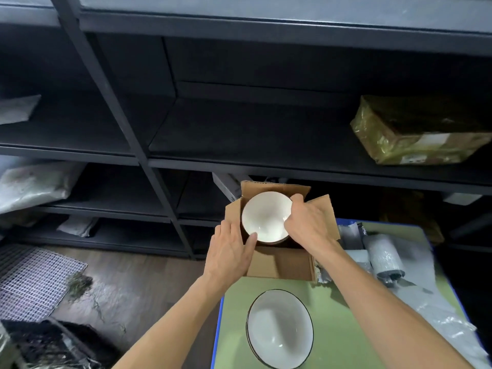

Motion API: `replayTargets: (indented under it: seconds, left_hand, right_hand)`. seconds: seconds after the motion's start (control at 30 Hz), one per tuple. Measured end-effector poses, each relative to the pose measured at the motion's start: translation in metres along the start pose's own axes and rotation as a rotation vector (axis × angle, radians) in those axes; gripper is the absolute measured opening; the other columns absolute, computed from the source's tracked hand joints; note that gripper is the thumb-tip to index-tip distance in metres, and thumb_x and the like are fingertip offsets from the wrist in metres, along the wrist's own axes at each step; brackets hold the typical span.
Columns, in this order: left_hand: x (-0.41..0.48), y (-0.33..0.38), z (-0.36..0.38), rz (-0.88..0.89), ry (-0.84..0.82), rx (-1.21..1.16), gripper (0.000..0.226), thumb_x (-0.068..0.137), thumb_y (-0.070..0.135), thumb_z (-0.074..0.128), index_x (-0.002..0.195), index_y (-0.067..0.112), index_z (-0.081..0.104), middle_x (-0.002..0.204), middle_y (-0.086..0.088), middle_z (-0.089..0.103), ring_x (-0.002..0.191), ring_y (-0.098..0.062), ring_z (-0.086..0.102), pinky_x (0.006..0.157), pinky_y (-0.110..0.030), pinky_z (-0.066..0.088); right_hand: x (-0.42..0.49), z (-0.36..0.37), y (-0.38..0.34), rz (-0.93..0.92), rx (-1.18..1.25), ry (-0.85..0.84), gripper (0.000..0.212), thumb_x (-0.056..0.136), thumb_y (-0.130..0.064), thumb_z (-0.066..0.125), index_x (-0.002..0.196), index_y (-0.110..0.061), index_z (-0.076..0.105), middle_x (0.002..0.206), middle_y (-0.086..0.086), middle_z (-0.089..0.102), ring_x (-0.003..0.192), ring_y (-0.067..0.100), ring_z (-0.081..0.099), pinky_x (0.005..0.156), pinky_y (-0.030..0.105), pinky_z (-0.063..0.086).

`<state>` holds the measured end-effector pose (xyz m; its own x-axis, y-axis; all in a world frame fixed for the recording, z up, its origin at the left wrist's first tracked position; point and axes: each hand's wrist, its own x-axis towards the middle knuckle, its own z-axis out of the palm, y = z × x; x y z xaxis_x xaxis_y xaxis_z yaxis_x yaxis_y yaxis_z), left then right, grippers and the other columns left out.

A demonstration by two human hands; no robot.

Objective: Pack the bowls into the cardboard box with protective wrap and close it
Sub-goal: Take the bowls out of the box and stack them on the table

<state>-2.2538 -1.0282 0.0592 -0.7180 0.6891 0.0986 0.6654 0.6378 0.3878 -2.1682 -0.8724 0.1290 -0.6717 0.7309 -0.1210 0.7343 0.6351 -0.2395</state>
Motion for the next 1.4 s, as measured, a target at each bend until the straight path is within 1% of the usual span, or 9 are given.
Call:
replayTargets:
  seconds: [0.07, 0.17, 0.3, 0.4, 0.53, 0.83, 0.97, 1.1, 1.4]
  left_hand:
    - [0.002, 0.002, -0.007, -0.002, 0.024, -0.049, 0.052, 0.095, 0.056, 0.025, 0.116, 0.015, 0.050, 0.102, 0.000, 0.051, 0.086, -0.016, 0.039, 0.080, -0.032, 0.043]
    - [0.002, 0.010, -0.022, 0.081, 0.008, -0.064, 0.053, 0.097, 0.053, 0.020, 0.119, 0.016, 0.051, 0.103, 0.002, 0.048, 0.089, -0.017, 0.036, 0.077, -0.027, 0.033]
    - [-0.006, 0.028, -0.051, -0.004, -0.029, -0.397, 0.016, 0.099, 0.044, 0.044, 0.114, 0.039, 0.049, 0.103, 0.008, 0.056, 0.081, -0.007, 0.055, 0.061, -0.017, 0.038]
    - [-0.022, 0.039, -0.068, 0.004, -0.055, -0.486, 0.018, 0.098, 0.033, 0.051, 0.094, 0.048, 0.041, 0.083, 0.011, 0.051, 0.066, -0.006, 0.051, 0.050, -0.010, 0.034]
    - [-0.047, 0.041, -0.071, -0.038, -0.125, -0.461, 0.010, 0.096, 0.031, 0.051, 0.105, 0.031, 0.048, 0.065, 0.008, 0.051, 0.054, -0.009, 0.047, 0.050, -0.023, 0.035]
    - [-0.108, 0.033, -0.059, -0.051, -0.292, -0.376, 0.012, 0.092, 0.024, 0.050, 0.100, 0.028, 0.042, 0.073, -0.008, 0.056, 0.057, -0.020, 0.043, 0.050, -0.027, 0.032]
    - [-0.126, 0.028, -0.051, -0.055, -0.340, -0.355, 0.021, 0.091, 0.022, 0.050, 0.104, 0.034, 0.038, 0.071, -0.007, 0.058, 0.065, -0.023, 0.052, 0.049, -0.025, 0.033]
    - [-0.138, 0.022, -0.046, -0.090, -0.362, -0.332, 0.014, 0.093, 0.024, 0.050, 0.103, 0.028, 0.041, 0.070, -0.003, 0.058, 0.064, -0.024, 0.054, 0.047, -0.022, 0.030]
    - [-0.142, 0.014, -0.034, -0.070, -0.377, -0.301, 0.017, 0.093, 0.025, 0.050, 0.106, 0.027, 0.040, 0.061, 0.005, 0.051, 0.056, -0.014, 0.049, 0.048, -0.024, 0.032]
  right_hand:
    - [-0.007, -0.009, 0.003, 0.003, -0.003, 0.062, 0.022, 0.089, -0.004, 0.047, 0.111, -0.007, 0.047, 0.075, 0.005, 0.045, 0.070, 0.018, 0.039, 0.052, 0.025, 0.037]
    - [-0.018, -0.016, 0.008, 0.042, 0.129, 0.099, 0.030, 0.086, -0.007, 0.046, 0.115, -0.010, 0.053, 0.098, 0.012, 0.045, 0.090, 0.028, 0.044, 0.067, 0.043, 0.055]
    - [-0.043, -0.032, 0.015, 0.028, 0.305, 0.044, 0.028, 0.095, -0.011, 0.044, 0.121, -0.015, 0.051, 0.120, 0.009, 0.043, 0.090, 0.025, 0.047, 0.058, 0.028, 0.035]
    - [-0.068, -0.042, 0.023, 0.037, 0.374, 0.023, 0.035, 0.096, -0.011, 0.040, 0.129, -0.020, 0.047, 0.110, 0.004, 0.053, 0.088, 0.025, 0.052, 0.063, 0.034, 0.037]
    - [-0.101, -0.040, 0.033, 0.062, 0.353, -0.031, 0.041, 0.095, -0.012, 0.038, 0.133, -0.024, 0.046, 0.099, 0.004, 0.062, 0.087, 0.027, 0.058, 0.060, 0.033, 0.038]
    - [-0.161, 0.000, 0.052, 0.129, 0.356, -0.144, 0.031, 0.092, -0.018, 0.042, 0.119, -0.031, 0.044, 0.095, 0.000, 0.065, 0.085, 0.023, 0.063, 0.071, 0.039, 0.052]
    - [-0.176, 0.015, 0.056, 0.129, 0.337, -0.168, 0.028, 0.093, -0.016, 0.043, 0.119, -0.028, 0.043, 0.085, 0.002, 0.064, 0.076, 0.019, 0.060, 0.058, 0.033, 0.044]
    - [-0.185, 0.025, 0.056, 0.130, 0.382, -0.190, 0.029, 0.092, -0.014, 0.044, 0.118, -0.026, 0.047, 0.090, -0.001, 0.062, 0.081, 0.022, 0.063, 0.072, 0.042, 0.054]
    - [-0.189, 0.044, 0.057, 0.133, 0.345, -0.214, 0.027, 0.093, -0.011, 0.044, 0.118, -0.021, 0.044, 0.091, 0.000, 0.058, 0.083, 0.022, 0.059, 0.062, 0.033, 0.042]
